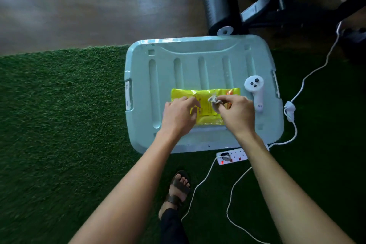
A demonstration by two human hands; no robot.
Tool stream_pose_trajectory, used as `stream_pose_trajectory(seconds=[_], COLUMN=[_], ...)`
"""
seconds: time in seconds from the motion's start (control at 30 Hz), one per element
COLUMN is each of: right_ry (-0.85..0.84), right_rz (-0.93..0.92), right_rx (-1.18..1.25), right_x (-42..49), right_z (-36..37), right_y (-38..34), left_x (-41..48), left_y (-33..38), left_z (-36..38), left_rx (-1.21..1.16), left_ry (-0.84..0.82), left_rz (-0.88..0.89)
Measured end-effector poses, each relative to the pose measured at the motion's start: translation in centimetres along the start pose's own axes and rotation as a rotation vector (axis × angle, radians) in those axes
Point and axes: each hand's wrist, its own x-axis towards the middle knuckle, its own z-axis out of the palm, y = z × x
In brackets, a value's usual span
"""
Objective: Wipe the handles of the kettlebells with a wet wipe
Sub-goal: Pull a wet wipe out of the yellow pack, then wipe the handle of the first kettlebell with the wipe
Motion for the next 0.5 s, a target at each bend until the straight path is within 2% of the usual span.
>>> stream_pose_trajectory(seconds=[0.07,0.2,0.5], right_ry=[-0.023,-0.121,-0.458], right_rz=[-0.077,-0.282,-0.798], right_rx=[0.075,0.141,0.161], right_x=[-1.7,-7.5,-30.3], right_z=[0.1,2.9,17.7], right_y=[-5.4,-18.7,-49.5], left_x=[-3.7,-13.9,-42.1], left_y=[-2.7,-10.7,-33.9], left_z=[-4.9,-15.0,-32.6], left_rx=[-0.092,-0.042,-0.034], left_ry=[0.155,0.364,0.58], left_rz=[-0.099,-0.252,-0.593])
